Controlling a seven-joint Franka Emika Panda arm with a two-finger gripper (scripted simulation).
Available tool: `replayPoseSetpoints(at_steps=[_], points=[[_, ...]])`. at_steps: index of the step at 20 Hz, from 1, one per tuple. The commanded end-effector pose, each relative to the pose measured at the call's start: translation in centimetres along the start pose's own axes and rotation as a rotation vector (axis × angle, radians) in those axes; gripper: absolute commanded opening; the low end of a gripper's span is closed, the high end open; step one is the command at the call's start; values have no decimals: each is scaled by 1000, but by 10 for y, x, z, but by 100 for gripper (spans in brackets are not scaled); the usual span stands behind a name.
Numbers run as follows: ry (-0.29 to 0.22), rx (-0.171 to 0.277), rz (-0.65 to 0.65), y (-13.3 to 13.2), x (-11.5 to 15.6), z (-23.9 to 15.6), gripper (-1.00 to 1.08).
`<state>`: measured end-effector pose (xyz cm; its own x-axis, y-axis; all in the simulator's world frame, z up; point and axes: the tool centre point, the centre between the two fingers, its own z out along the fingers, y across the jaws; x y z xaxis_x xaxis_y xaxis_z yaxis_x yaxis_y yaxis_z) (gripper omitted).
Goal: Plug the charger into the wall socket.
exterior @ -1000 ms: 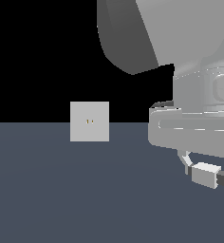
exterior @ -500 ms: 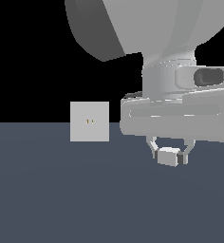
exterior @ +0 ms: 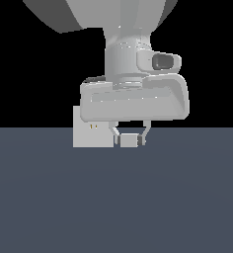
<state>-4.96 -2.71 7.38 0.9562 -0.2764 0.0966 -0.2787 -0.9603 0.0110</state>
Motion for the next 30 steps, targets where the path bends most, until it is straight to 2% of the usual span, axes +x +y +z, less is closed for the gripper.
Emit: replayPoseSetpoints(at_steps=[1, 8, 18, 30], points=[[5, 22, -136, -46, -12, -14, -100], [4, 36, -268, -75, -27, -28, -100], [4, 38, -285, -79, -29, -30, -100], [4, 38, -285, -88, 4, -27, -100]])
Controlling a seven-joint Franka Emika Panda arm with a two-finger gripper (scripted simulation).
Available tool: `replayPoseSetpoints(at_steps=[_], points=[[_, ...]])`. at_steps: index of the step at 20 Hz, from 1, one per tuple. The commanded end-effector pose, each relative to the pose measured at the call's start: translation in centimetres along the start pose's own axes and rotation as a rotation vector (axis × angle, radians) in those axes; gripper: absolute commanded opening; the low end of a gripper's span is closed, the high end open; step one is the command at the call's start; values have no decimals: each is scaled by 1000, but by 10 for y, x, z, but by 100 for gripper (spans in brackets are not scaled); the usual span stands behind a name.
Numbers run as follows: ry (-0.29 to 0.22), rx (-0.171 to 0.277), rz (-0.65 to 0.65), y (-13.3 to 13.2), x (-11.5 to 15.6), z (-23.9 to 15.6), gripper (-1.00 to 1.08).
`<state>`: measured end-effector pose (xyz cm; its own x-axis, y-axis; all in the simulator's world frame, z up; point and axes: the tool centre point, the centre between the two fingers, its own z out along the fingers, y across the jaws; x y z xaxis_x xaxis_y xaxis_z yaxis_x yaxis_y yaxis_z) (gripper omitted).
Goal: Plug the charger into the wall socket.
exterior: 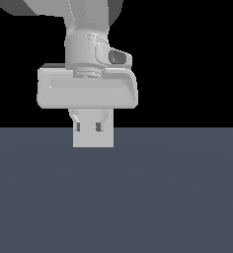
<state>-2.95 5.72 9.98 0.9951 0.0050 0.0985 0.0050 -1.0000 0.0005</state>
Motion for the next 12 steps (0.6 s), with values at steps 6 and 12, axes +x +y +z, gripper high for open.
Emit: replayPoseSetpoints(at_steps=[6, 12], points=[[0, 1, 0, 0, 19, 2, -100], [0, 1, 0, 0, 20, 2, -100]])
